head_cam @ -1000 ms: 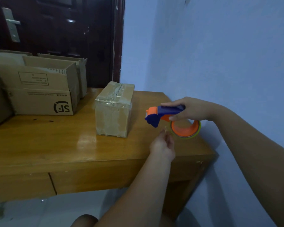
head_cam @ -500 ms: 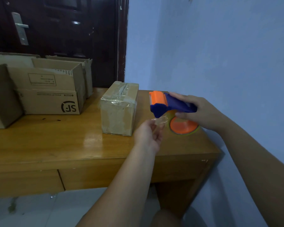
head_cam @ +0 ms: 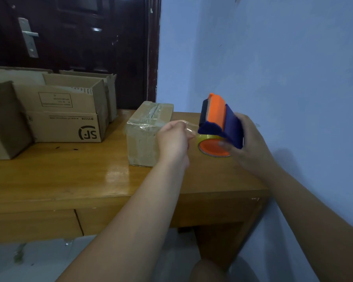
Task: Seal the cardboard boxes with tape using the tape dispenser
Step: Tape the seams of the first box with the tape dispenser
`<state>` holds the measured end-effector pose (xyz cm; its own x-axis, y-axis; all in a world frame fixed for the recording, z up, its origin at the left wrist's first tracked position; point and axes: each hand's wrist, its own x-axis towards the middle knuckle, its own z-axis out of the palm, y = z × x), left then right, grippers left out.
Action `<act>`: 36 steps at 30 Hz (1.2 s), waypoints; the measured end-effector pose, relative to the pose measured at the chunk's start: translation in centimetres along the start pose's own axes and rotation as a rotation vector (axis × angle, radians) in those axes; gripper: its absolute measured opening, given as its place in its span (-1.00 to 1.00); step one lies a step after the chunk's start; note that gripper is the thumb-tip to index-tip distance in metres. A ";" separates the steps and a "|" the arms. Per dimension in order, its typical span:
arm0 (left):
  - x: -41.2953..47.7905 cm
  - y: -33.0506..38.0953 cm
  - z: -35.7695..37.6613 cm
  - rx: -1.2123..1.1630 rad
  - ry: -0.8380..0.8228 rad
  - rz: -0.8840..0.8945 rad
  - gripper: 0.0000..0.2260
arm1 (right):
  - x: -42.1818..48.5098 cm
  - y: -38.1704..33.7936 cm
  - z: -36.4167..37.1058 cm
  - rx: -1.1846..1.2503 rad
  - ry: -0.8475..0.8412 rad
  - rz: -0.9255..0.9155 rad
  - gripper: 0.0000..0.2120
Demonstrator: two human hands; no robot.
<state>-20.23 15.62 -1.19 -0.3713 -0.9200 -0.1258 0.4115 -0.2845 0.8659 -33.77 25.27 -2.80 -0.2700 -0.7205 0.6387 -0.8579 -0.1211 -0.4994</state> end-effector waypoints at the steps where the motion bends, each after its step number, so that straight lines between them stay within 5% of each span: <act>1: 0.1 0.1 0.0 0.016 0.006 0.012 -0.81 | -0.3 0.0 0.4 0.021 -0.001 0.005 -0.43; 10: -0.6 1.7 -1.1 0.137 0.064 0.217 -0.81 | -2.0 0.1 2.3 0.053 0.065 0.077 -0.43; 15: -1.2 3.0 -1.8 0.278 0.101 0.593 -0.84 | -1.2 -0.9 2.7 0.056 0.032 -0.005 -0.50; 17: -0.6 3.5 -2.4 0.236 0.136 0.544 -0.85 | -1.0 -1.1 2.7 0.075 0.058 -0.003 -0.51; 21: 1.2 4.6 -3.9 0.010 0.198 0.046 -0.78 | -0.9 -1.9 2.6 0.147 0.167 -0.039 -0.55; 23: 1.5 5.2 -4.3 -0.061 0.161 -0.063 -0.79 | -0.9 -2.6 2.6 0.174 0.188 -0.081 -0.53; 29: 1.5 6.4 -4.3 0.001 0.117 0.027 -0.76 | -0.9 -2.7 3.2 0.096 0.188 -0.145 -0.40; 36: 0.8 5.7 -5.0 0.163 0.074 0.165 -0.80 | -1.1 2.7 4.1 -0.236 -0.063 -0.066 -0.42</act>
<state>-14.05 11.97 1.22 -0.2454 -0.9694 -0.0060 0.3198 -0.0868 0.9435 -34.02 22.91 -7.24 -0.1881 -0.7586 0.6238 -0.9531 -0.0125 -0.3025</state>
